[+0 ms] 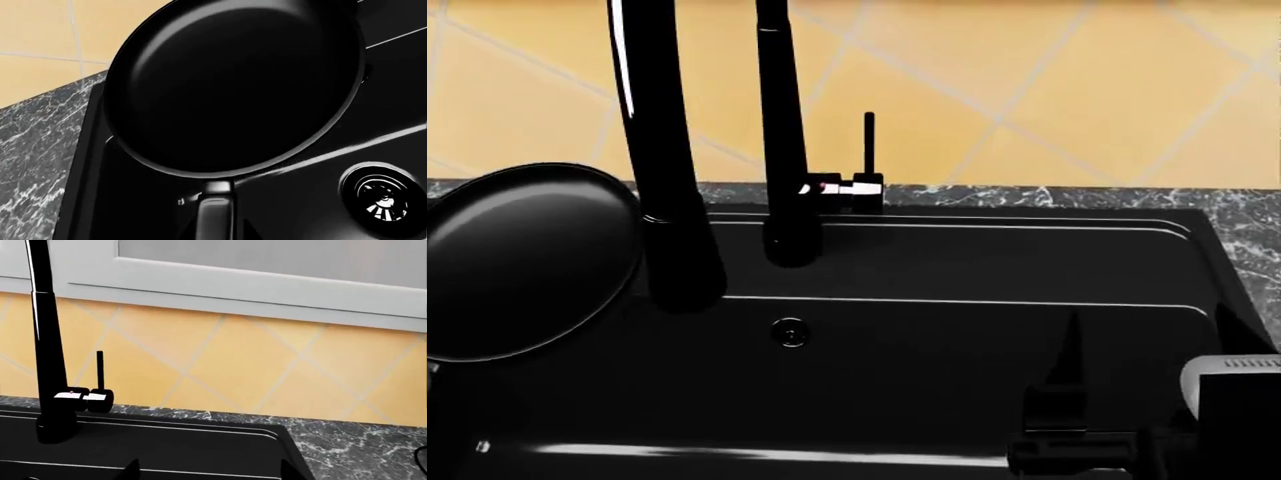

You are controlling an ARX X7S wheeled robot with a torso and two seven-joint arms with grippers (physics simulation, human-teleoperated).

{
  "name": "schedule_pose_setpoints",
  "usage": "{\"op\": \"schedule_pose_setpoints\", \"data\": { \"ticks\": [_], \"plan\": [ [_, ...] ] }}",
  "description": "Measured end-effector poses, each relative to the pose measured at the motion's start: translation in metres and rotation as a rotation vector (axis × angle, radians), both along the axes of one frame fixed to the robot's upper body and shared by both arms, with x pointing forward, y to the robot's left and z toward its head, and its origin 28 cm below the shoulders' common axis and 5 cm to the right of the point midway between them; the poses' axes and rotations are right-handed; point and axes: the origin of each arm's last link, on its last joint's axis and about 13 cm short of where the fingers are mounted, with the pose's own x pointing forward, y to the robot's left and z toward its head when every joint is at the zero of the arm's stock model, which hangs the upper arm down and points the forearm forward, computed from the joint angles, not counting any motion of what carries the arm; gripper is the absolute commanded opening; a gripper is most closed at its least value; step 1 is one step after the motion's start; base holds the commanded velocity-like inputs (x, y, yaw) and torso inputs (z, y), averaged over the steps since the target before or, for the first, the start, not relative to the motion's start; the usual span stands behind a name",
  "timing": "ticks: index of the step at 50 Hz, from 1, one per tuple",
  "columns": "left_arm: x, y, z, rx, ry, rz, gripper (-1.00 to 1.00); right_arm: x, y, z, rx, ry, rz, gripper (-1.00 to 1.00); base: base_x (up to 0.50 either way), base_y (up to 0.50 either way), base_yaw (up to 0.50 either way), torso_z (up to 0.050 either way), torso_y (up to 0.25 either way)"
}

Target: Pick the pan and sponge and place them into the sink. Then turn on the water.

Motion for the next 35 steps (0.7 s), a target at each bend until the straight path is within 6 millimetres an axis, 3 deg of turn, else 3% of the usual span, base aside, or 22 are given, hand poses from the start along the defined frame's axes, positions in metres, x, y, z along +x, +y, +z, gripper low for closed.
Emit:
{"op": "schedule_pose_setpoints", "data": {
  "ticks": [35],
  "plan": [
    [-0.001,-0.005,-0.023,-0.004,0.024,-0.085,-1.0,0.0,-0.001,0.002,0.006,-0.005,-0.001,1.0,0.0,0.0,0.0,0.0,0.001]
  ]
}}
